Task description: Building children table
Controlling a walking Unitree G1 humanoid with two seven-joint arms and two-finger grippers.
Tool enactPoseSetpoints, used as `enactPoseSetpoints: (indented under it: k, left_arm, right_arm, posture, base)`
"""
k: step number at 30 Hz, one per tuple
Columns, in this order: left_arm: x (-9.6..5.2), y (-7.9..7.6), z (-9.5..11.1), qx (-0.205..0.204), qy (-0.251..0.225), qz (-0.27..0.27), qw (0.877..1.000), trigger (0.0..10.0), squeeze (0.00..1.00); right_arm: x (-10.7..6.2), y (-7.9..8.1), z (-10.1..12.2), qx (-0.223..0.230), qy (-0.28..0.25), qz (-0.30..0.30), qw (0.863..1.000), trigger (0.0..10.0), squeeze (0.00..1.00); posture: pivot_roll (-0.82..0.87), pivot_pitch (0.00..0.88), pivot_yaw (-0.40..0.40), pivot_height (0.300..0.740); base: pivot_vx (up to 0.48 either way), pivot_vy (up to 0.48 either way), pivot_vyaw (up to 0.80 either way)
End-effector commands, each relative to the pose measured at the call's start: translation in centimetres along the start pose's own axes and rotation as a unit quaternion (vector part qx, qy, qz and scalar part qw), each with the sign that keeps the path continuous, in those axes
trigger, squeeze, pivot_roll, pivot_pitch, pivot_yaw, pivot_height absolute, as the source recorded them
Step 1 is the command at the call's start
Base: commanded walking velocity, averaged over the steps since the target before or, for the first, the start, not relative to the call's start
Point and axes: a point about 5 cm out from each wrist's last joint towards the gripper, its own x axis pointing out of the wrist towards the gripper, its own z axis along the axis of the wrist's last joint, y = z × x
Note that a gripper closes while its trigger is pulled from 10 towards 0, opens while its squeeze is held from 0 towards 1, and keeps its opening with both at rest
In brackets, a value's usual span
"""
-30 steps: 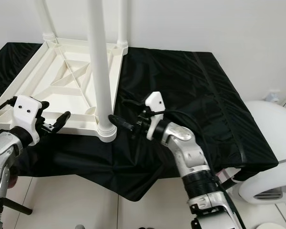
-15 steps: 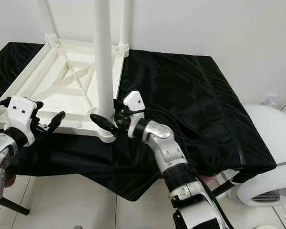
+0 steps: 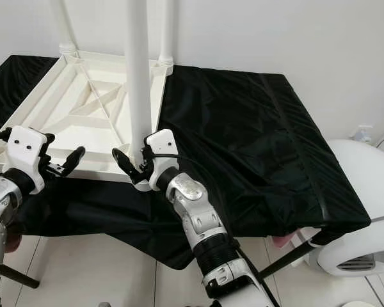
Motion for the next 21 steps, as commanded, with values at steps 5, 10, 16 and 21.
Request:
enactPoseSetpoints:
  k: [5, 10, 16, 21]
  left_arm:
    - [0.1, 0.5, -0.3, -0.006, 0.009, 0.074, 0.997, 10.0, 0.0]
    - [0.3, 0.4, -0.5, -0.007, 0.012, 0.065, 0.998, 10.0, 0.0]
    - [0.6, 0.8, -0.5, 0.001, 0.014, 0.062, 0.998, 10.0, 0.0]
    - [0.8, 1.1, -0.4, 0.006, 0.014, 0.062, 0.998, 10.0, 0.0]
  right_arm:
    - [-1.2, 0.0, -1.1, 0.037, 0.018, -0.102, 0.994, 10.0, 0.0]
    - [-2.5, -1.4, -1.3, 0.037, 0.017, -0.201, 0.979, 10.0, 0.0]
    - [-3.5, -3.2, -0.6, 0.029, 0.004, -0.252, 0.967, 10.0, 0.0]
    - [-4.3, -4.5, -0.3, 0.02, 0.002, -0.281, 0.96, 10.0, 0.0]
  posture:
    - [0.0, 0.151, -0.061, 0.74]
    - [-0.01, 0.155, -0.049, 0.74]
    - [-0.02, 0.154, -0.036, 0.74]
    - [-0.03, 0.152, -0.027, 0.74]
  base:
    - [0.0, 0.0, 0.0]
    - [0.0, 0.0, 0.0]
    - [0.0, 0.0, 0.0]
    - [0.0, 0.0, 0.0]
